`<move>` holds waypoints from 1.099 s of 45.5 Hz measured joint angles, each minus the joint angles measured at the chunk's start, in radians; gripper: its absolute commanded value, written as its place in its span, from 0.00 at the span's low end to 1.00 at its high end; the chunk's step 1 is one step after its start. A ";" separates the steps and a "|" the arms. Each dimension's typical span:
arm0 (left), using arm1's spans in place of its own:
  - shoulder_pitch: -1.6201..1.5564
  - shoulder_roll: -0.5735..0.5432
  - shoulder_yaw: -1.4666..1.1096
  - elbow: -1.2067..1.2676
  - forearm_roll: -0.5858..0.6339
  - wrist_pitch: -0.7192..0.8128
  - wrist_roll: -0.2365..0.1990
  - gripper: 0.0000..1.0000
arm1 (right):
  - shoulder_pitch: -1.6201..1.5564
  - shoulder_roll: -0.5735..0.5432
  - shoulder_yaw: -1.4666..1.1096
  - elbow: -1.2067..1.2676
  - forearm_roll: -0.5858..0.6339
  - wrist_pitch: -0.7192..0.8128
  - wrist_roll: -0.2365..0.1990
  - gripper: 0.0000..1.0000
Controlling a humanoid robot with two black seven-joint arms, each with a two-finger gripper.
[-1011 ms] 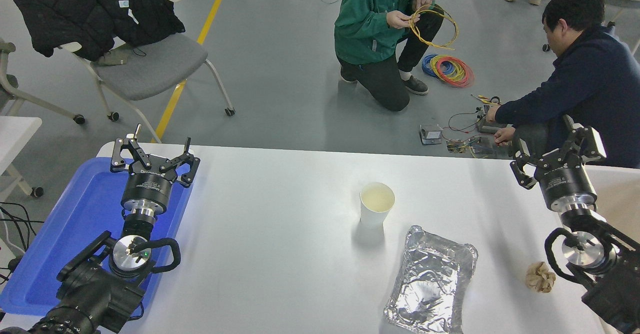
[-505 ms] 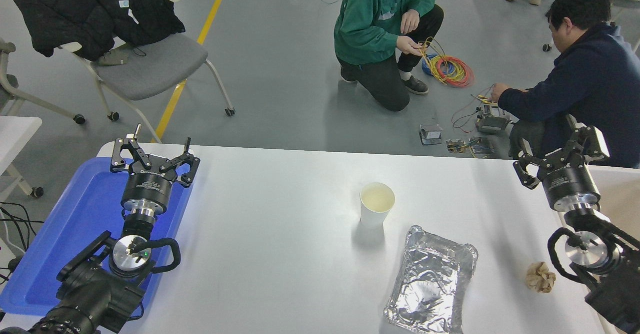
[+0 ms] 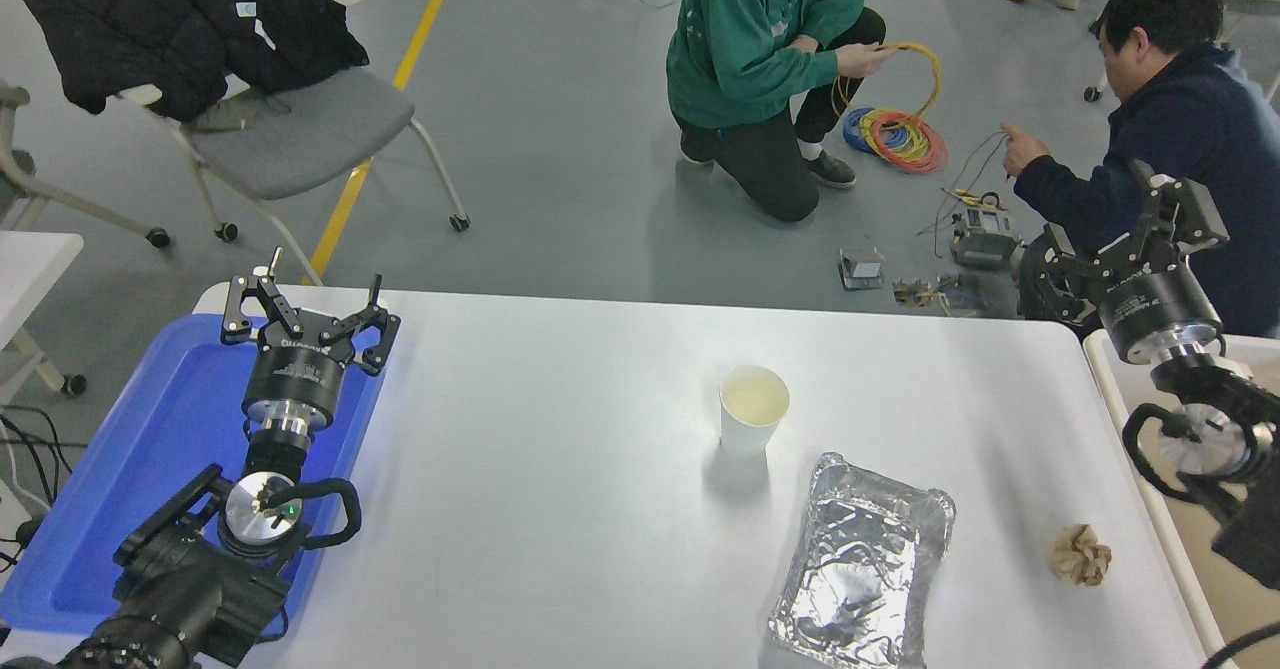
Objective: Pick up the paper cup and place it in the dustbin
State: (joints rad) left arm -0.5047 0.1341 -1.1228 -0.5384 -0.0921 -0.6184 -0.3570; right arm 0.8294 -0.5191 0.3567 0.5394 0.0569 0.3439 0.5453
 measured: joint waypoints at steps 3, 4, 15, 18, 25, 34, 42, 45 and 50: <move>0.000 0.000 0.000 0.000 0.000 0.000 0.000 1.00 | 0.077 -0.007 -0.135 0.004 0.002 -0.018 -0.003 1.00; 0.000 0.000 0.000 0.000 0.000 0.000 0.000 1.00 | 0.109 -0.009 -0.192 0.007 0.002 -0.024 -0.006 1.00; 0.000 0.000 0.000 0.000 0.000 -0.002 0.001 1.00 | 0.399 0.022 -0.688 0.066 0.012 -0.053 -0.117 1.00; 0.000 0.000 0.000 0.000 0.000 -0.002 0.001 1.00 | 0.481 0.048 -0.827 0.084 0.018 -0.057 -0.173 1.00; 0.000 0.000 0.000 0.000 0.000 -0.002 0.001 1.00 | 0.656 0.120 -1.111 0.140 0.038 -0.052 -0.318 1.00; 0.000 0.000 0.000 0.000 0.000 -0.002 0.001 1.00 | 0.841 0.203 -1.338 0.228 0.051 0.001 -0.498 1.00; 0.000 0.000 0.000 0.000 0.000 -0.001 0.001 1.00 | 0.978 0.282 -1.462 0.278 0.048 0.080 -0.604 1.00; 0.000 0.000 0.000 0.000 0.000 -0.001 0.001 1.00 | 1.015 0.309 -1.491 0.287 0.039 0.107 -0.625 1.00; 0.000 0.000 0.000 0.000 0.000 -0.001 0.001 1.00 | 1.059 0.352 -1.522 0.298 0.012 0.142 -0.648 0.99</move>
State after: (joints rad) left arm -0.5047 0.1341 -1.1229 -0.5384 -0.0919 -0.6198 -0.3558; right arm 1.8887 -0.1673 -1.1648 0.8377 0.0687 0.4859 -0.1023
